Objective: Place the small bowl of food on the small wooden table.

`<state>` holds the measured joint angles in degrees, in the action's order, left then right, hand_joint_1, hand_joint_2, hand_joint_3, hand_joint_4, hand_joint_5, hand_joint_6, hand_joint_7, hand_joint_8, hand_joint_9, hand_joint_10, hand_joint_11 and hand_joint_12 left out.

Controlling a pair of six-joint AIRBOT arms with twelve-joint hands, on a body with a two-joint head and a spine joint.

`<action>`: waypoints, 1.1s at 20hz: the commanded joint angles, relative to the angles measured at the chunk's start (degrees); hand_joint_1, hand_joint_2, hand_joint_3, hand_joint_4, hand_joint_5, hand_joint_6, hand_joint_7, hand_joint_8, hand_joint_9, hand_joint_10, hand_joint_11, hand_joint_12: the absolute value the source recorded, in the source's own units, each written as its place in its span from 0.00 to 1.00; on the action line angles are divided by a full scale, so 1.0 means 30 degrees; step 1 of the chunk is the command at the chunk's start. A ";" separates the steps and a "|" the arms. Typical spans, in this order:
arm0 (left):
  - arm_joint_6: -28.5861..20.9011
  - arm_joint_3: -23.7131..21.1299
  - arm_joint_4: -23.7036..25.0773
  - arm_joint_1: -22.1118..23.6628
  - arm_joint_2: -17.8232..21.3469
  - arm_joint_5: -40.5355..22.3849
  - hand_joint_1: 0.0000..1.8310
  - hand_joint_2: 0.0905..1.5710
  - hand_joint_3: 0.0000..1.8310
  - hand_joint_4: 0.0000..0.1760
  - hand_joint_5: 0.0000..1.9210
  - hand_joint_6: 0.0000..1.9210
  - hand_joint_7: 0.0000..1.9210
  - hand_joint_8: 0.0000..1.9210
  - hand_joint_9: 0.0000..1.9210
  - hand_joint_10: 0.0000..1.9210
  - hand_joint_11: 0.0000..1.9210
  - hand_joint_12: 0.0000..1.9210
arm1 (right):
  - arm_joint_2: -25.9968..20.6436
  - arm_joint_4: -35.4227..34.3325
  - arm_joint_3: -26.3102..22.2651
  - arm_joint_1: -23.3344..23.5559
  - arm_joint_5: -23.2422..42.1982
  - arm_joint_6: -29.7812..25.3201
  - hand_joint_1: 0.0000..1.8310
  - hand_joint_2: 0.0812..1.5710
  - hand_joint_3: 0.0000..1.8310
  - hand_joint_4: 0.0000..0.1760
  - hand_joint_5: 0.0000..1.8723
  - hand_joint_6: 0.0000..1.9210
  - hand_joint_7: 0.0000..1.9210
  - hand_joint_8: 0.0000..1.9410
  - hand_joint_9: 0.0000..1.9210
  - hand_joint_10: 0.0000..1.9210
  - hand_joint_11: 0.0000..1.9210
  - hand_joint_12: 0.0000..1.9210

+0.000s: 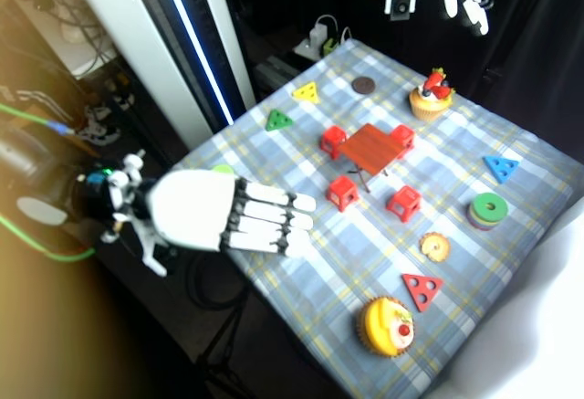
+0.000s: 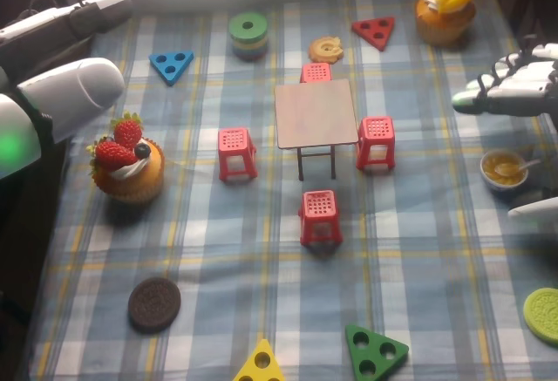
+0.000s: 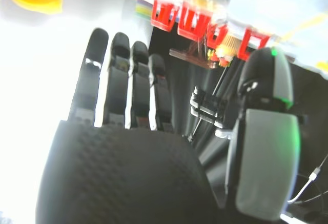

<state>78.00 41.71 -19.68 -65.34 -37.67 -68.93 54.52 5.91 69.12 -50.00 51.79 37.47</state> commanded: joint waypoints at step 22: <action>-0.0141 0.0062 0.0079 0.0195 -0.0117 -0.2244 0.11 0.73 0.00 0.75 0.15 0.00 0.10 0.00 0.08 0.00 0.00 0.18 | 0.0701 0.0359 0.0928 0.0917 -0.0453 -0.0127 0.58 0.56 0.00 0.00 0.42 0.00 0.46 0.00 0.48 0.01 0.32 0.39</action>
<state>78.00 41.71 -19.79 -65.34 -37.78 -68.73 56.69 7.68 71.48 -47.83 46.48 36.82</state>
